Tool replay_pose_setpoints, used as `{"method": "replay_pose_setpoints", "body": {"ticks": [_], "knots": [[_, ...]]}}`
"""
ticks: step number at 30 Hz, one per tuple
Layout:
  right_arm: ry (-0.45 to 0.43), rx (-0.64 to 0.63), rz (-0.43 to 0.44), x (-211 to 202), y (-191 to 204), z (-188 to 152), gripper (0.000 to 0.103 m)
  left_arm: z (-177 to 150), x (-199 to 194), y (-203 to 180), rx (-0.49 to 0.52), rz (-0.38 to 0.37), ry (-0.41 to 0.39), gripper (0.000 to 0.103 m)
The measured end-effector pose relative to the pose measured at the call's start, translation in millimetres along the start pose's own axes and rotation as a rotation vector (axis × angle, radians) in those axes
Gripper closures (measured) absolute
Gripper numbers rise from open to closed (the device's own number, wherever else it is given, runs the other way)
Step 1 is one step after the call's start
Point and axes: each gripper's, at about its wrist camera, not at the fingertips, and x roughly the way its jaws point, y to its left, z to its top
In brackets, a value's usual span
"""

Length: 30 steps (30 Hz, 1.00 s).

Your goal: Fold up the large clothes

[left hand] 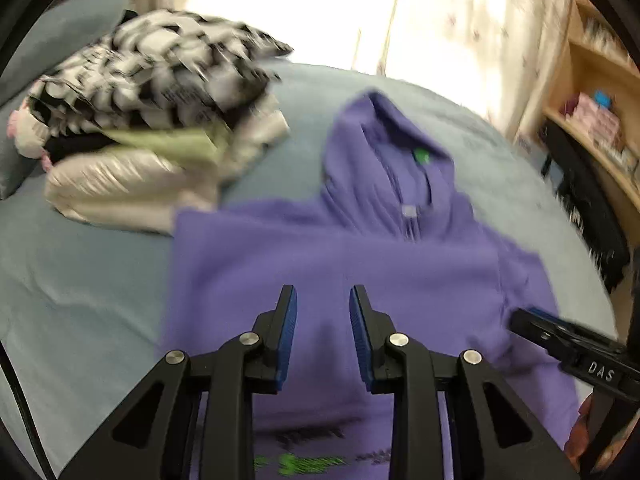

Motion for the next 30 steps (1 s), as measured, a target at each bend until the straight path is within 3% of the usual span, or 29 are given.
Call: {"method": "replay_pose_setpoints", "body": {"ticks": [3, 5, 7, 8, 9, 10, 11, 13, 16, 19, 21, 23, 26, 30], "knots": [[0.052, -0.069, -0.009, 22, 18, -12, 0.053, -24, 27, -2, -0.002, 0.039, 0.084, 0.077], [0.096, -0.106, -0.054, 33, 15, -20, 0.053, -37, 44, 12, 0.002, 0.109, 0.132, 0.077], [0.103, -0.150, -0.112, 33, 5, -26, 0.060, -42, 44, 34, -0.016, 0.072, 0.108, 0.078], [0.086, -0.166, -0.135, 28, -4, -28, 0.062, -42, 44, 40, -0.021, 0.068, 0.107, 0.087], [0.080, -0.164, -0.133, 22, -13, -29, 0.073, -42, 42, 46, -0.021, 0.076, 0.110, 0.097], [0.081, -0.153, -0.129, 18, -21, -29, 0.081, -42, 41, 53, -0.018, 0.079, 0.115, 0.099], [0.077, -0.138, -0.154, 14, -30, -29, 0.081, -43, 40, 57, -0.021, 0.072, 0.116, 0.099], [0.069, -0.105, -0.299, 9, -54, -30, 0.075, -42, 40, 64, -0.027, 0.064, 0.119, 0.099], [0.091, 0.016, -0.247, 3, -90, -29, 0.075, -40, 35, 61, -0.028, 0.064, 0.129, 0.099], [0.048, 0.051, -0.215, -13, -91, -20, 0.075, -30, 25, 51, -0.011, 0.077, 0.098, 0.084], [0.016, 0.025, -0.181, -18, -75, -12, 0.075, -15, 18, 43, 0.002, 0.072, 0.051, 0.064], [0.001, -0.001, -0.139, -15, -57, 0, 0.075, 0, 16, 36, 0.007, 0.092, -0.002, 0.052], [0.002, -0.041, -0.094, 4, -23, 19, 0.075, 22, 24, 30, 0.014, 0.116, -0.034, 0.051], [0.022, -0.080, -0.071, 43, 6, 34, 0.075, 42, 66, 30, 0.017, 0.147, 0.009, 0.051]]}}
